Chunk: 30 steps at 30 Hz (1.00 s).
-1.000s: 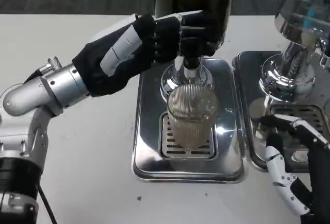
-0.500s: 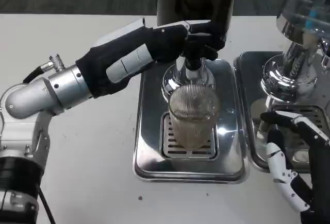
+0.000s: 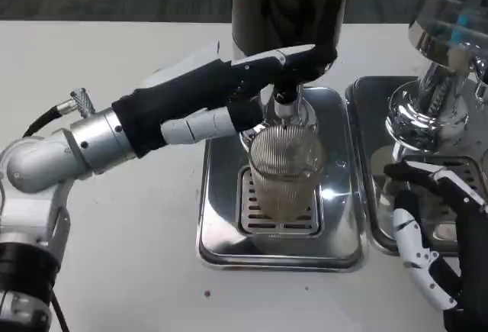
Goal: Grasp the cup under the faucet to collect the drink, then remove the cup.
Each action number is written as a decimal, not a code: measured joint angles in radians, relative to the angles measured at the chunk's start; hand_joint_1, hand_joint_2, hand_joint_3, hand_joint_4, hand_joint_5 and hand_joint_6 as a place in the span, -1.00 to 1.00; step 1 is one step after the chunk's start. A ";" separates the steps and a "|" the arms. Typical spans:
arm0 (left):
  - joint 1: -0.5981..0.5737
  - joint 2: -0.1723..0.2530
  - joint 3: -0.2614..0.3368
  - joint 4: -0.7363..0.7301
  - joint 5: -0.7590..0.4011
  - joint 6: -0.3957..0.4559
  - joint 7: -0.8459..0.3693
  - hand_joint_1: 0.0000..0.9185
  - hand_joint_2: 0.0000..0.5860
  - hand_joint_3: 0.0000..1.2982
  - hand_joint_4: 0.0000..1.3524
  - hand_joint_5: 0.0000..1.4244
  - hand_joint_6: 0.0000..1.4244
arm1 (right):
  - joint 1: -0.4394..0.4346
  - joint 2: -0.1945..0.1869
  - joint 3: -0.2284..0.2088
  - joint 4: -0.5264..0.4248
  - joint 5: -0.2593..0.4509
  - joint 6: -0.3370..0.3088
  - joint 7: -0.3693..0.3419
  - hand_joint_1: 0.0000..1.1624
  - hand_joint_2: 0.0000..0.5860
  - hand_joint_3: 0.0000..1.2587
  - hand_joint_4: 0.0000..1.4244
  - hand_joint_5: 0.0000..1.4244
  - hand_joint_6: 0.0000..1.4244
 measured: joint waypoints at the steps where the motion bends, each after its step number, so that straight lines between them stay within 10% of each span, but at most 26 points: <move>1: 0.001 0.002 -0.002 0.000 0.003 -0.010 0.002 -1.00 -0.75 -0.85 -0.97 -0.90 -0.93 | -0.002 0.000 0.000 0.004 0.001 0.000 0.000 -0.43 0.63 -0.21 -0.40 -0.48 -0.55; 13: 0.008 0.019 -0.030 0.027 0.009 -0.111 0.037 -1.00 -0.73 -0.85 -0.96 -0.89 -0.93 | -0.002 0.000 0.000 0.008 0.007 0.000 0.000 -0.40 0.59 -0.32 -0.43 -0.50 -0.55; 30: 0.014 0.049 -0.065 0.032 0.033 -0.189 0.088 -1.00 -0.72 -0.84 -0.95 -0.89 -0.93 | -0.049 -0.027 0.004 0.058 0.207 0.002 0.172 0.01 -0.19 -0.74 -0.77 -0.72 -0.66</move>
